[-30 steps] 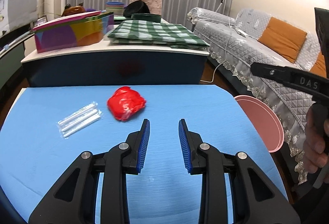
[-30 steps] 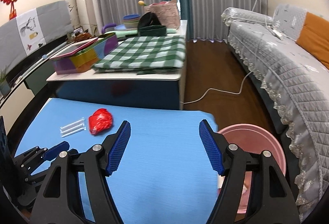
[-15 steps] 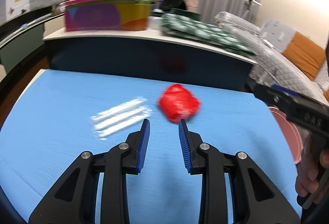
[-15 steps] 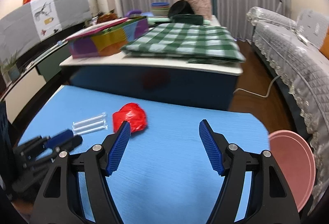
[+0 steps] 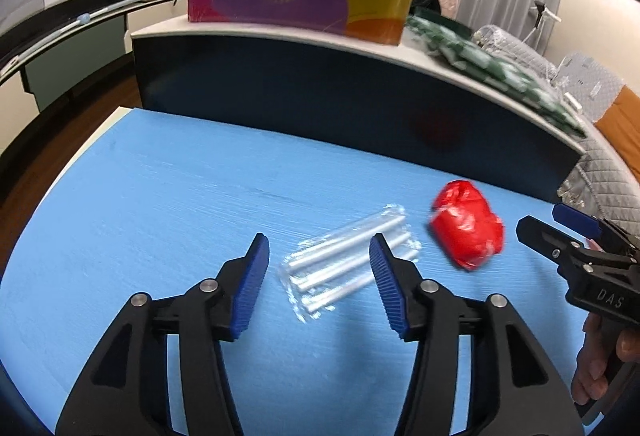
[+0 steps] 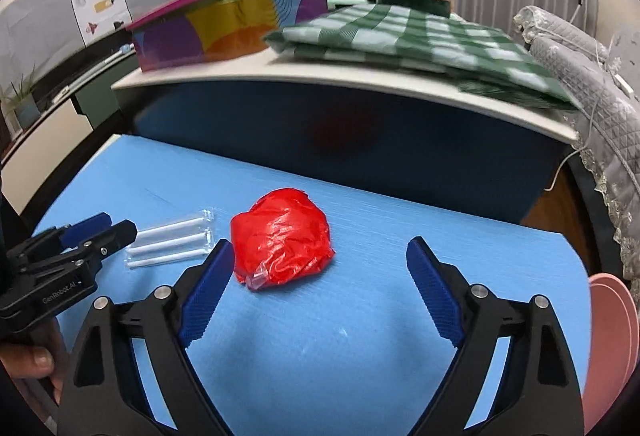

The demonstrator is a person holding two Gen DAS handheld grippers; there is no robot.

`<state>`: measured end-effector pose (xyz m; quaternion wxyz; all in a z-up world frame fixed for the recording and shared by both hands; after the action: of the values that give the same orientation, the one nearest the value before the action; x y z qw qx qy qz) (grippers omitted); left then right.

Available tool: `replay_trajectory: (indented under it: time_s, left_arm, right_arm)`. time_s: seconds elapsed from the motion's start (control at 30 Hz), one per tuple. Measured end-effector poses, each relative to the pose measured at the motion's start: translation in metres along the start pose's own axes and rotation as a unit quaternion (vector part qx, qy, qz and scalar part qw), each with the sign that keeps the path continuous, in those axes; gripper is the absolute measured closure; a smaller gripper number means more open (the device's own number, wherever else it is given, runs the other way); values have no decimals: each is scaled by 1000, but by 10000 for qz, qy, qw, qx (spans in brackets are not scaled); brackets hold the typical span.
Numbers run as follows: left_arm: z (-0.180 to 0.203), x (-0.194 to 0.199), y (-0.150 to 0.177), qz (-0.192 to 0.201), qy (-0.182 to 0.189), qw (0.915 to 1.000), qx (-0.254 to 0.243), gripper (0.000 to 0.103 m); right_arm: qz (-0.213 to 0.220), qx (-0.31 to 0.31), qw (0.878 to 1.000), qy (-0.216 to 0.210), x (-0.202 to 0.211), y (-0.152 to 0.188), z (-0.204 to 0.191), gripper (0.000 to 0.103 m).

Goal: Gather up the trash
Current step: 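Grasp the plastic straws with the left tool while the right tool grasps the red bag, then carry the straws in the left tool while the right tool carries the red bag to the bin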

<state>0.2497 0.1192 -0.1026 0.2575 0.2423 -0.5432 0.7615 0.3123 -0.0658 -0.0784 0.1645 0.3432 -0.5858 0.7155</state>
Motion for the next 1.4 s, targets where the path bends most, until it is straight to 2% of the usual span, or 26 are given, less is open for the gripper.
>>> replay_trajectory:
  time_s: [0.23, 0.37, 0.43, 0.47, 0.5, 0.6, 0.63, 0.7, 0.8, 1.13, 1.4]
  left_arm:
    - [0, -20, 3, -328, 18, 9995, -37, 48]
    - [4, -30, 9, -589, -98, 9981, -165, 48]
    - [5, -32, 11, -652, -166, 9975, -214, 49]
    - [6, -33, 11, -657, -167, 9975, -211, 49]
    - [7, -32, 12, -656, -146, 9975, -199, 52]
    - [15, -33, 15, -698, -57, 9972, -271, 68]
    - [18, -32, 15, -729, -20, 9969, -302, 79]
    - [25, -31, 20, -786, -19, 9960, -426, 84]
    - [33, -27, 23, -792, 58, 9957, -483, 98]
    - [67, 15, 9, -322, 297, 9981, -436, 98]
    - [104, 42, 8, -80, 466, 9970, -613, 98]
  right_arm:
    - [-408, 146, 9985, -322, -33, 6, -23, 15]
    - [-523, 250, 9981, -213, -44, 9, -27, 15]
    - [-526, 270, 9980, -221, -45, 9, -29, 17]
    - [-513, 263, 9981, -223, -45, 9, -29, 22]
    - [-516, 249, 9981, -232, -45, 9, -28, 30]
    - [-539, 158, 9981, -238, -44, 10, -25, 32]
    - [-552, 123, 9981, -242, -43, 11, -23, 32]
    - [-572, 60, 9980, -250, -40, 13, -20, 33]
    - [-546, -80, 9983, -176, -32, 13, -11, 33]
    - [-177, -293, 9992, 181, 29, 10, 26, 33]
    - [80, -568, 9970, 515, 81, 22, 67, 33]
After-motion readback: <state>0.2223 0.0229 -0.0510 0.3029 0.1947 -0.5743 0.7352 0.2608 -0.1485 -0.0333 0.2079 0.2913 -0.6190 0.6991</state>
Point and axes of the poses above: each gripper's, at about its wrist camera, not at the fingertips, and x roughly against the way its jaws point, z to its right, y to its underside, the point moved 9 cm from there along -x, roughly the way its jaws point, and after that the axes turned 12 degrees about y, right-handed, at the moved point
